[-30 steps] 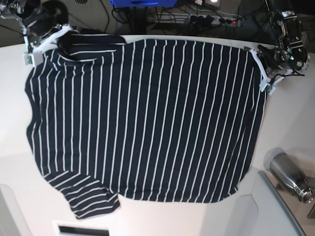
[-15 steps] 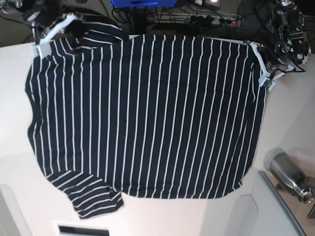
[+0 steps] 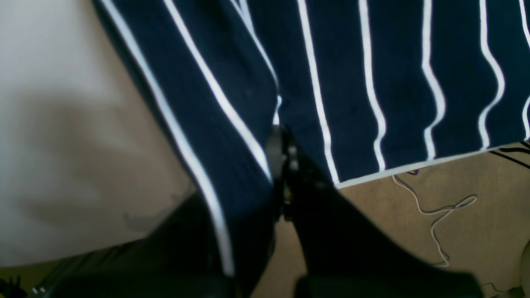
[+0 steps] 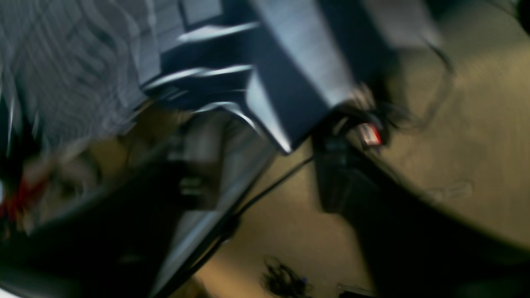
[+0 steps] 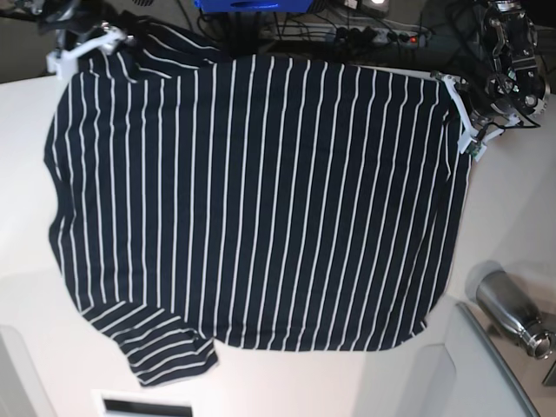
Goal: Layout the t-shirt on the table in an organized manner, then fold the t-shirt properly
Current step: 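Pull both shoulders apart with both grippers and lay the shirt flat, then hold the shirt shoulders with both grippers, keeping it spread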
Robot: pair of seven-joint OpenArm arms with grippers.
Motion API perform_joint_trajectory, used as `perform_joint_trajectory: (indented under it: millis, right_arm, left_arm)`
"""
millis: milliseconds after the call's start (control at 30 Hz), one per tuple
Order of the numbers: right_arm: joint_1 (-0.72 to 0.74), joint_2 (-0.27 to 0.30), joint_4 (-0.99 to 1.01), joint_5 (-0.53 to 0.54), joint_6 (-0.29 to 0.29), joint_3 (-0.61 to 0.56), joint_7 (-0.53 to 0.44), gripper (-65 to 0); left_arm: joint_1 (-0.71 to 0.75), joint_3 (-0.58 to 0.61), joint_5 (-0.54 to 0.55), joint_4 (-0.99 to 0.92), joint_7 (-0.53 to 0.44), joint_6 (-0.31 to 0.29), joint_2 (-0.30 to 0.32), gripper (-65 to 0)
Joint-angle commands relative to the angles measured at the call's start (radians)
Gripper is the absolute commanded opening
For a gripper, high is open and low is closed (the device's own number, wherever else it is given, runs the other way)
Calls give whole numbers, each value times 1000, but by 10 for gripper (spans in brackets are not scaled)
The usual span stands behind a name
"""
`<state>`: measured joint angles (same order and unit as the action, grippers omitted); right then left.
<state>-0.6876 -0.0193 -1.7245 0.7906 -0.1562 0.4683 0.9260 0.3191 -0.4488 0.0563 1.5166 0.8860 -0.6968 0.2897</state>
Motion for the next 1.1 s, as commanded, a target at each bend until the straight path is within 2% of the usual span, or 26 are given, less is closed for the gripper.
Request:
perform_joint_trajectory:
  millis: [0, 167, 233, 300, 533, 867, 1067]
  right_arm:
    - [-8, 8, -27, 17, 0, 34, -14, -272]
    - [-1, 11, -128, 17, -1, 142, -17, -339]
    - [27, 17, -159, 17, -1, 148, -11, -329]
    - [76, 46, -151, 11, -1, 155, -9, -312]
    - [219, 137, 108, 11, 2, 160, 34, -305]
    - [233, 178, 260, 11, -1, 149, -23, -305]
    - [246, 183, 320, 10, -92, 149, -23, -308]
  left_arm:
    - [-4, -6, 4, 19, -4, -1, 16, -650]
    - [-7, -6, 4, 19, -4, -1, 16, -650]
    - [-19, -6, 4, 17, -4, -1, 16, -650]
    - [-19, -6, 4, 14, -4, -1, 16, -650]
    - [-19, -6, 4, 19, -4, -1, 16, -650]
    - [-19, -6, 4, 19, -4, -1, 16, -650]
    - [-19, -6, 4, 19, -4, -1, 16, -650]
